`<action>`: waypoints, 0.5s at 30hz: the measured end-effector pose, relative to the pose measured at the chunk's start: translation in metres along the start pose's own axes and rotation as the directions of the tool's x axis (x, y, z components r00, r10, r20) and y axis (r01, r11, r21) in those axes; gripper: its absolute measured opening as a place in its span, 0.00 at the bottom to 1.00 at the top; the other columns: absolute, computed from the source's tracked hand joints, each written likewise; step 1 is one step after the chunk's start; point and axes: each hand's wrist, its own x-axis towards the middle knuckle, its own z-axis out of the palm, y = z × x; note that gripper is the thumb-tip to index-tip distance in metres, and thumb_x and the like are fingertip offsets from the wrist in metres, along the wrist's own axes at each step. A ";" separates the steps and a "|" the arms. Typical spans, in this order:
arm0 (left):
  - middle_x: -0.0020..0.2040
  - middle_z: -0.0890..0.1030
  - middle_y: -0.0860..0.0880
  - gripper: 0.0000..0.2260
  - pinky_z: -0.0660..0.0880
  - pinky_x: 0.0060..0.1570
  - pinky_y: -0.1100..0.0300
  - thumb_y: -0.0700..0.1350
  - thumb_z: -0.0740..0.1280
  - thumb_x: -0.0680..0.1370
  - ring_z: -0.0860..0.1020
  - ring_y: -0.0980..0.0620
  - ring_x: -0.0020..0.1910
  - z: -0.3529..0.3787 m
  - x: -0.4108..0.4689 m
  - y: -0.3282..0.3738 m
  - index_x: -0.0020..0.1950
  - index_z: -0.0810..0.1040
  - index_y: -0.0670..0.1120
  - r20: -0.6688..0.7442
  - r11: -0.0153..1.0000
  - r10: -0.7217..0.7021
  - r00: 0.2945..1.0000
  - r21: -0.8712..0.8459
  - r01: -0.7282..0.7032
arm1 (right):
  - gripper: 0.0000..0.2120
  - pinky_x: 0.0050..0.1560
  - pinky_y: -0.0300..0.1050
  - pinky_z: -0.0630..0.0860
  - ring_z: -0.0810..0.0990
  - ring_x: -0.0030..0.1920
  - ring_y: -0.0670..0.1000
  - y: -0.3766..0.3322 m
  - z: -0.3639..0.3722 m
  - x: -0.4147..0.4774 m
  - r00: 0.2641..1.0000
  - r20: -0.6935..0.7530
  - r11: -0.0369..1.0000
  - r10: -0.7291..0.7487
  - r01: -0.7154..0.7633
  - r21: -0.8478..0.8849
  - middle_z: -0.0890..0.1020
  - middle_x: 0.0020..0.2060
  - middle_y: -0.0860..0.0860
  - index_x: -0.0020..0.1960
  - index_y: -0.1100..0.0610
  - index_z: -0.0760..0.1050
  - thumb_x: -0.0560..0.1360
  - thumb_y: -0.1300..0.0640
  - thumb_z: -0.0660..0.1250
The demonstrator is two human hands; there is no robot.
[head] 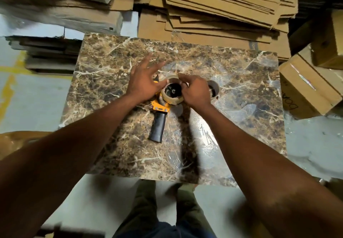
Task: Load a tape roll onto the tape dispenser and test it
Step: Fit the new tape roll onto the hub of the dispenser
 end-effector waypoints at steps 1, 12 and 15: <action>0.87 0.57 0.48 0.32 0.50 0.81 0.38 0.67 0.73 0.73 0.62 0.46 0.83 0.002 -0.001 -0.002 0.77 0.74 0.63 0.016 1.000 -0.019 1.000 -0.007 0.019 | 0.19 0.64 0.55 0.76 0.82 0.60 0.58 0.001 0.002 -0.001 1.000 0.003 1.000 0.001 -0.001 0.007 0.86 0.58 0.56 0.67 0.50 0.82 0.77 0.53 0.65; 0.83 0.68 0.48 0.30 0.68 0.78 0.45 0.67 0.71 0.77 0.68 0.47 0.80 0.013 -0.008 -0.008 0.77 0.75 0.60 0.087 0.980 -0.012 0.996 -0.199 0.030 | 0.18 0.59 0.56 0.81 0.84 0.58 0.57 0.003 0.008 -0.008 0.992 0.016 0.973 0.124 -0.125 0.196 0.86 0.58 0.53 0.67 0.50 0.81 0.79 0.54 0.63; 0.76 0.77 0.50 0.26 0.74 0.72 0.54 0.63 0.69 0.81 0.76 0.51 0.74 0.018 -0.013 -0.005 0.78 0.74 0.58 0.126 0.973 0.011 0.992 -0.228 0.018 | 0.18 0.64 0.58 0.79 0.82 0.64 0.56 0.009 0.018 -0.008 0.979 0.043 0.923 0.201 -0.204 0.327 0.84 0.62 0.52 0.68 0.52 0.81 0.80 0.54 0.64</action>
